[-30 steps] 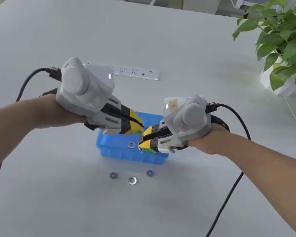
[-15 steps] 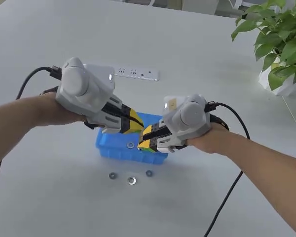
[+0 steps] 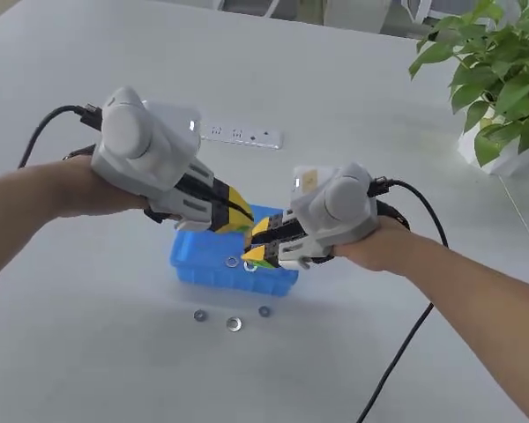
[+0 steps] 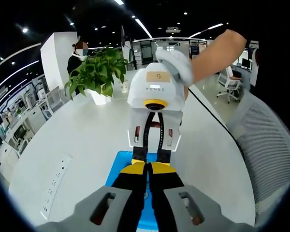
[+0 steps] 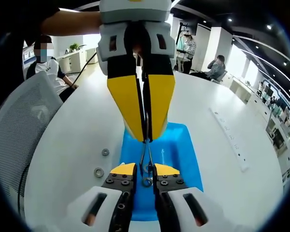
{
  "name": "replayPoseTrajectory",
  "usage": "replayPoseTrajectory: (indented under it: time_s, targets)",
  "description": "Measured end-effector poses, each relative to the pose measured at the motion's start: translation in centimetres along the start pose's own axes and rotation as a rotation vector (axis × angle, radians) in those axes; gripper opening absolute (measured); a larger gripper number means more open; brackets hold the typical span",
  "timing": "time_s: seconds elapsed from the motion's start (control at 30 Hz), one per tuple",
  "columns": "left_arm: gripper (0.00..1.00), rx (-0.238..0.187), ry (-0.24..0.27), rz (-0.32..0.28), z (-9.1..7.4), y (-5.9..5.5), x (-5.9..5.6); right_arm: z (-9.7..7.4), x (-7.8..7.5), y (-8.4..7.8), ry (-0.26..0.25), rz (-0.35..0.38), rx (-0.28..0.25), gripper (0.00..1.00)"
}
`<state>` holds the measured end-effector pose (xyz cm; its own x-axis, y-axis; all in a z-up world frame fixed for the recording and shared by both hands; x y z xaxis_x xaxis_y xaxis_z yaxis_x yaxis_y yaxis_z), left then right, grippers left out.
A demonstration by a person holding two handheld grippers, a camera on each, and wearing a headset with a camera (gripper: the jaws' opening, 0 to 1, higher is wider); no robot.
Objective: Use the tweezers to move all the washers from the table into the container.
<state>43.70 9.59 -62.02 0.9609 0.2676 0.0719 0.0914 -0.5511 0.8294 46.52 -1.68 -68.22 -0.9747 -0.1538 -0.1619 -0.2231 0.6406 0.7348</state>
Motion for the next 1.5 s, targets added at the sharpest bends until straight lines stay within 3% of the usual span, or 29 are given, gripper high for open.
replayPoseTrajectory:
  time_s: [0.37, 0.8, 1.13, 1.5]
  targets:
    - [0.05, 0.000, -0.003, 0.028, -1.5, 1.8, -0.7, -1.3, 0.5, 1.5, -0.023, 0.001, -0.038, 0.18]
    - [0.05, 0.009, -0.017, 0.043, -2.7, 2.8, -2.5, -3.2, 2.0, 1.2, -0.054, 0.022, -0.038, 0.26]
    - [0.05, 0.019, -0.036, 0.055, -3.0, 3.1, -4.1, -4.9, 3.8, -0.1, -0.072, 0.065, -0.036, 0.34]
    - [0.05, 0.018, -0.051, 0.054, -2.3, 2.5, -5.5, -6.2, 5.4, -1.3, -0.097, 0.086, -0.047, 0.39]
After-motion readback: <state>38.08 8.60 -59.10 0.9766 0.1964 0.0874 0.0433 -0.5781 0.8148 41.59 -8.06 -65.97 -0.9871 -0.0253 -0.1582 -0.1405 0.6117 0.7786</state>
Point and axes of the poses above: the centre of the closed fingertips' face, and the gripper's own axes: z roughly forward along the fingers, x roughly to its left, y roughly out of its top, the point moved 9 cm from there along -z, roughly backward along the fingers, and after that the axes turned 3 degrees about -z, right-handed, at the moved point
